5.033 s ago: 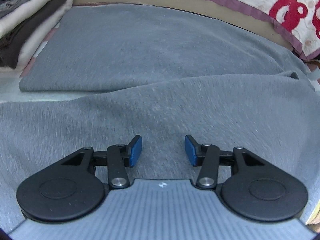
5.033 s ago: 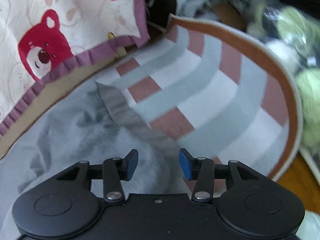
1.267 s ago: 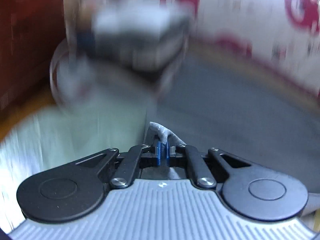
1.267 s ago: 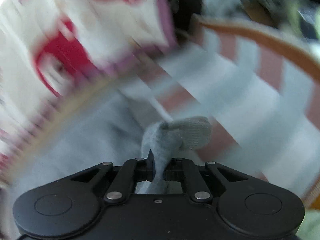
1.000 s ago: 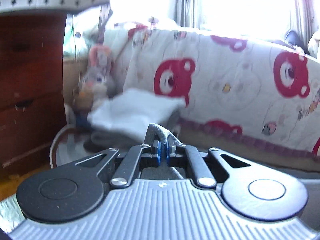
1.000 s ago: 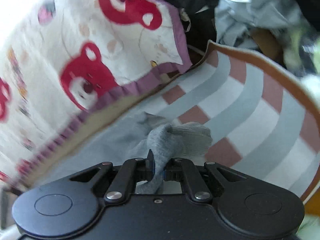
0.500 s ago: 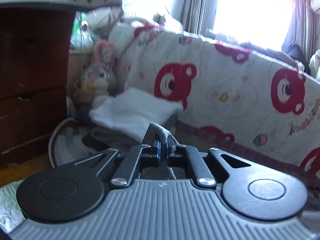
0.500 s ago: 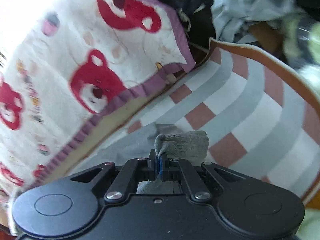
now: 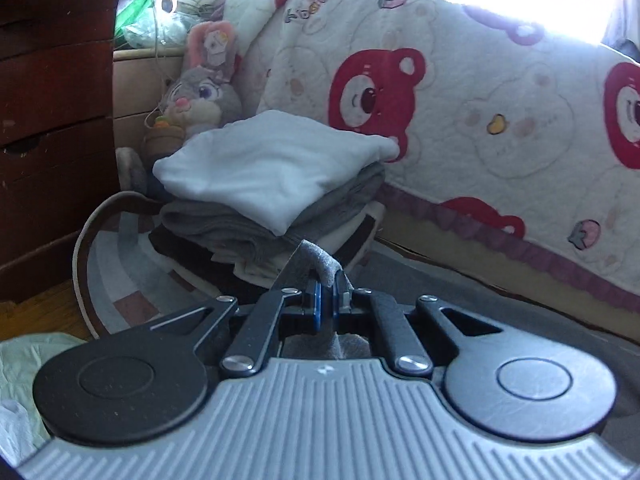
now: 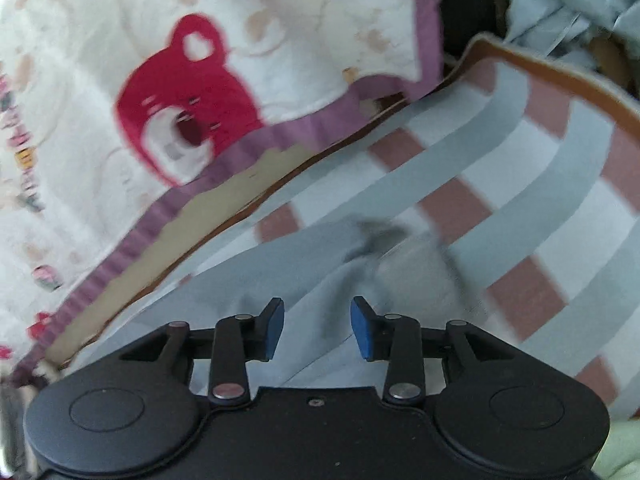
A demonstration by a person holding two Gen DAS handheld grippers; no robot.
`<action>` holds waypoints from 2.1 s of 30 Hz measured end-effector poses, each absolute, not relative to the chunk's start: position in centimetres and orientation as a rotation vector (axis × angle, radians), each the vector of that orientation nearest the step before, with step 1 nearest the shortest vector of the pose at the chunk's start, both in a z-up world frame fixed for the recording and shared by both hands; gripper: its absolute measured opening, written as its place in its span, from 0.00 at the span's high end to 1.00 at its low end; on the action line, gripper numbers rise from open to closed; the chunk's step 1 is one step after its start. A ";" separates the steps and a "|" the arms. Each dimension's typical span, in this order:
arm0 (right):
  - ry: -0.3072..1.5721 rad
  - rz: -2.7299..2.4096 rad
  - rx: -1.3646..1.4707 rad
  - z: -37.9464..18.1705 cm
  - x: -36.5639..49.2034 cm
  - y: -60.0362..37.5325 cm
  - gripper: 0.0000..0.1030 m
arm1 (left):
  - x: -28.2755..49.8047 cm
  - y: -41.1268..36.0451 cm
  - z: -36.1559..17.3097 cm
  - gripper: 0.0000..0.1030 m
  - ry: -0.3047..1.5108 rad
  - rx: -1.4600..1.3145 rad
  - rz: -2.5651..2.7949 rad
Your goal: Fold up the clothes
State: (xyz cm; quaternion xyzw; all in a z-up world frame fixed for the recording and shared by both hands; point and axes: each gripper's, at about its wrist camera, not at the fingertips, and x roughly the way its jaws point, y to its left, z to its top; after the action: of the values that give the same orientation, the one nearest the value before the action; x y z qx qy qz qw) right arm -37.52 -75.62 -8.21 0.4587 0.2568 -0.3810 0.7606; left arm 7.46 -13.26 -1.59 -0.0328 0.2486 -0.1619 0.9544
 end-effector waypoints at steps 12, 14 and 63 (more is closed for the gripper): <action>0.507 -1.061 0.869 -15.1 -36.8 -68.0 0.52 | 8.3 -13.4 -4.4 0.96 0.564 -0.093 -0.262; 0.518 -1.019 0.882 -16.2 -36.4 -67.9 0.49 | 8.0 -13.5 -4.9 0.96 0.579 -0.076 -0.264; 0.632 -0.891 1.105 -19.1 -28.9 -66.4 0.96 | 6.8 -9.2 -3.0 0.95 0.447 -0.248 -0.318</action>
State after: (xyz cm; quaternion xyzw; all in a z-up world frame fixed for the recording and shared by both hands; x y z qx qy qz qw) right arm -28.88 -66.40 -19.09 0.4986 0.2852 -0.4020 0.7131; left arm 6.80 -9.21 -3.04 -0.1222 0.2202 -0.1564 0.9551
